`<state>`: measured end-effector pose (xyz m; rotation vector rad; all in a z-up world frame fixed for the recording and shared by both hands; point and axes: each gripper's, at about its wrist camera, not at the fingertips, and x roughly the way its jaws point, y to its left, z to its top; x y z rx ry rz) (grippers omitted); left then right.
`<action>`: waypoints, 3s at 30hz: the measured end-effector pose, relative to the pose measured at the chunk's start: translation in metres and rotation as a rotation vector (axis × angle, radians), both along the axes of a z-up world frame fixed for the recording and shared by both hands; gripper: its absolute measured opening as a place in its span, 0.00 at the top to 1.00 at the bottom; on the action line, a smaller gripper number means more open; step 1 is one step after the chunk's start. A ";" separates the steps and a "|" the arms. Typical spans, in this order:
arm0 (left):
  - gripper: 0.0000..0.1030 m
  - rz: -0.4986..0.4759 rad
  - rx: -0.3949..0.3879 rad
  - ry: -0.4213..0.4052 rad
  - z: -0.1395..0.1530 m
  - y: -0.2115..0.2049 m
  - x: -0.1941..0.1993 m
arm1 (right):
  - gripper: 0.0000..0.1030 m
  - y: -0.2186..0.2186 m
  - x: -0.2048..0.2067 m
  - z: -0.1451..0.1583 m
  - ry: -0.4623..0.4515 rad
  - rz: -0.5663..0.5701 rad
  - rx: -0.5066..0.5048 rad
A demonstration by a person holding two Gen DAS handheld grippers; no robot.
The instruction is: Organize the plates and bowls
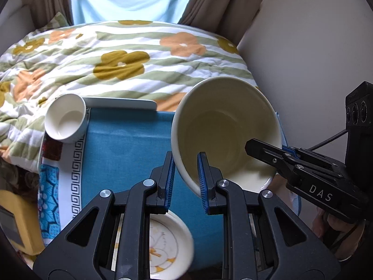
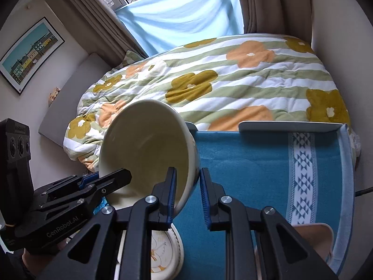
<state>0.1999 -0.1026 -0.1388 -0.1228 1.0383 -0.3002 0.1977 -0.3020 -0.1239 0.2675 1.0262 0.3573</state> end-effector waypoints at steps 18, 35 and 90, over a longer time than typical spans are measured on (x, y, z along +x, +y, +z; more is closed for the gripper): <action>0.84 -0.105 -0.008 0.153 -0.054 -0.153 -0.079 | 0.82 -0.147 -0.097 -0.035 0.102 -0.062 -0.063; 0.84 -0.297 0.186 0.296 -0.127 -0.195 -0.062 | 0.82 -0.171 -0.116 -0.112 0.297 -0.193 -0.012; 0.01 0.048 0.182 -0.098 0.003 -0.095 -0.113 | 0.04 -0.120 -0.146 -0.040 -0.022 0.080 -0.141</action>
